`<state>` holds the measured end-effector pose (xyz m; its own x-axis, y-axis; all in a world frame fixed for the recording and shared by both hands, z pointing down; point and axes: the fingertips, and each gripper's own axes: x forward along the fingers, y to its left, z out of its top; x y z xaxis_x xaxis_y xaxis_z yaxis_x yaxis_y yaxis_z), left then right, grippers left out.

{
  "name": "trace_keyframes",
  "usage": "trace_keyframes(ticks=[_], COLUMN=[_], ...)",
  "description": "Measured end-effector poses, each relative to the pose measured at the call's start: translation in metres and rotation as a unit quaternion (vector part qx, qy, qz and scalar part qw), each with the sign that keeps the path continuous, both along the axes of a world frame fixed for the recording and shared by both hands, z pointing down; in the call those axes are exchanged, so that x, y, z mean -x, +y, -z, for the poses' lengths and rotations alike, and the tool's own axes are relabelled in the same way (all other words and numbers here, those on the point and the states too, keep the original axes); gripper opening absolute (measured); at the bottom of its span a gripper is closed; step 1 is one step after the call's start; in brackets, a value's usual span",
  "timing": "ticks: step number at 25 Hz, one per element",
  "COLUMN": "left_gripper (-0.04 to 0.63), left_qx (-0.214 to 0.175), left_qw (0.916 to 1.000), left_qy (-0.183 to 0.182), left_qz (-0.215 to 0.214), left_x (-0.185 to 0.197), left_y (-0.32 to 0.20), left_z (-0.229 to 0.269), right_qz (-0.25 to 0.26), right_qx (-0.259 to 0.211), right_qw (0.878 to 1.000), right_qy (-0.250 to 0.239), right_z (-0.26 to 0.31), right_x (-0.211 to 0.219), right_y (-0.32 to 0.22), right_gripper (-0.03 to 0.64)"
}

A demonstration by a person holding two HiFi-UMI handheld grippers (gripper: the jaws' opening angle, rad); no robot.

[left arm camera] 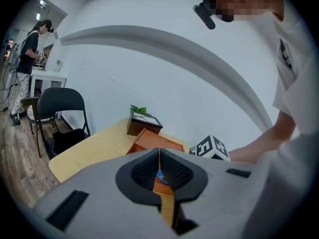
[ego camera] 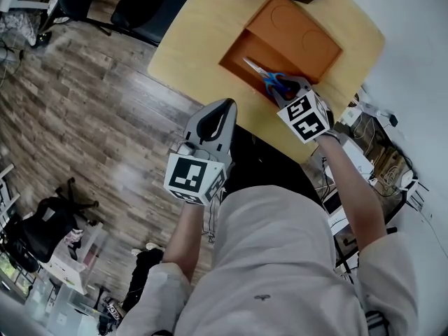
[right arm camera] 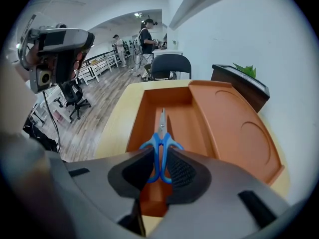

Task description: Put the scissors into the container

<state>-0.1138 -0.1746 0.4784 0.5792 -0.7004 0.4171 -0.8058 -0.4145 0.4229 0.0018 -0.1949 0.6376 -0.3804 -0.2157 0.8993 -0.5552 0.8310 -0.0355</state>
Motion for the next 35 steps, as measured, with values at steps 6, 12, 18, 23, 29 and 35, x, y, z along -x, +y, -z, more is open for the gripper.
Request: trace_keyframes(ticks=[6, 12, 18, 23, 29, 35], left_gripper=[0.008, 0.008, 0.008, 0.008, 0.008, 0.008], left_qx=[0.002, 0.003, 0.002, 0.003, 0.008, 0.006], left_qw=[1.0000, 1.0000, 1.0000, 1.0000, 0.9999, 1.0000], left_qy=[0.001, 0.001, 0.000, 0.003, 0.005, 0.002], left_qz=[0.002, -0.001, -0.003, -0.002, -0.005, -0.004], left_x=[0.001, 0.001, -0.002, -0.003, -0.006, -0.006], left_y=[-0.001, 0.000, 0.002, 0.001, 0.001, 0.000], left_z=[-0.005, -0.007, -0.006, -0.008, -0.012, -0.011], right_qz=[0.000, 0.007, 0.005, 0.006, 0.008, 0.025], right_qx=[0.001, 0.008, 0.015, 0.018, 0.019, 0.011], right_qw=[1.000, 0.999, 0.999, 0.998, 0.998, 0.996], right_qy=[0.007, 0.031, 0.051, 0.060, 0.063, 0.079], right_z=[-0.003, -0.007, -0.010, -0.012, -0.014, -0.015], right_x=[0.001, 0.000, -0.003, -0.003, -0.003, -0.004], right_y=[-0.001, 0.001, 0.001, 0.001, 0.000, 0.003], right_gripper=[0.084, 0.084, 0.086, 0.087, 0.087, 0.085])
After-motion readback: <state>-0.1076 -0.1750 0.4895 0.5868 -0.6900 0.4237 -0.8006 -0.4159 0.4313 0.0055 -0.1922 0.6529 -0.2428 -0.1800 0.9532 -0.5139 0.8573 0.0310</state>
